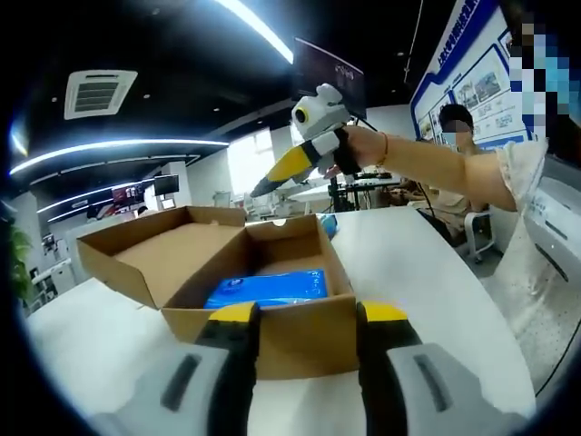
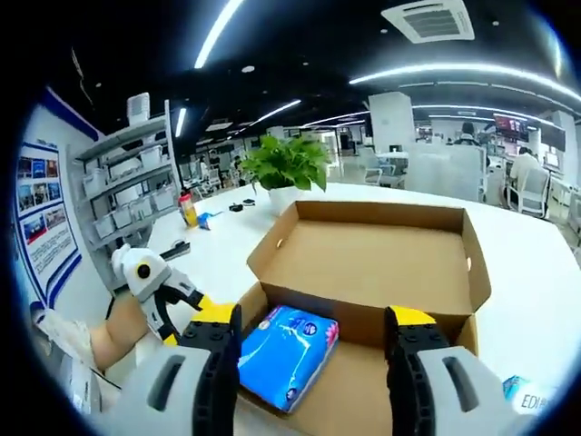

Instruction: Operate the shoe box by opening the lid, removing the specified soft item, and placing it in the target area until the item is outside and the box remains undamaged.

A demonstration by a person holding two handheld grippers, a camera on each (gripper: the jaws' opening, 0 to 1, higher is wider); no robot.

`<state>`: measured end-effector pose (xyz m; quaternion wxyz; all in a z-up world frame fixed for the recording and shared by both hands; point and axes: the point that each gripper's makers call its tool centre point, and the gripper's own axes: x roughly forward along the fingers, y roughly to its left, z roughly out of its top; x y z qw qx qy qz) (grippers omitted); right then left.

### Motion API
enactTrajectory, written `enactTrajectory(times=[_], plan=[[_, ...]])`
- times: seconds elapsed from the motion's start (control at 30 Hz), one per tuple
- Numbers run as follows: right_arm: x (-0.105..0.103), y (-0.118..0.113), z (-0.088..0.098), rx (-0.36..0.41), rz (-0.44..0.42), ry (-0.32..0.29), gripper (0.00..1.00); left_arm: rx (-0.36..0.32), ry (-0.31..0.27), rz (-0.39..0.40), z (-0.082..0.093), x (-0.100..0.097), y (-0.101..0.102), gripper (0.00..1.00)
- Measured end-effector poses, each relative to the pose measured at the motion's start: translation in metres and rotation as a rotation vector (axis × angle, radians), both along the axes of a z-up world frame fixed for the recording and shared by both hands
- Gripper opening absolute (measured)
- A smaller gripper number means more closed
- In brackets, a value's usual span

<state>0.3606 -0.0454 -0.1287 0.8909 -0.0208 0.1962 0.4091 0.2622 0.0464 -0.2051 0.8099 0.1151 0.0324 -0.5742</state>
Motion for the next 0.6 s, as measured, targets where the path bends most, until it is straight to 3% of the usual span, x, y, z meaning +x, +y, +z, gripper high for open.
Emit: enactTrajectory(times=[0.5,0.6], plan=[[-0.006,0.027,-0.045,-0.231,-0.002,0.150,0.66,0.004,-0.002,0.001,0.002,0.000,-0.002,0.43],[-0.009,0.038,-0.052,-0.275,0.031,0.168,0.66,0.007,-0.004,0.003,0.002,0.000,-0.001,0.43]])
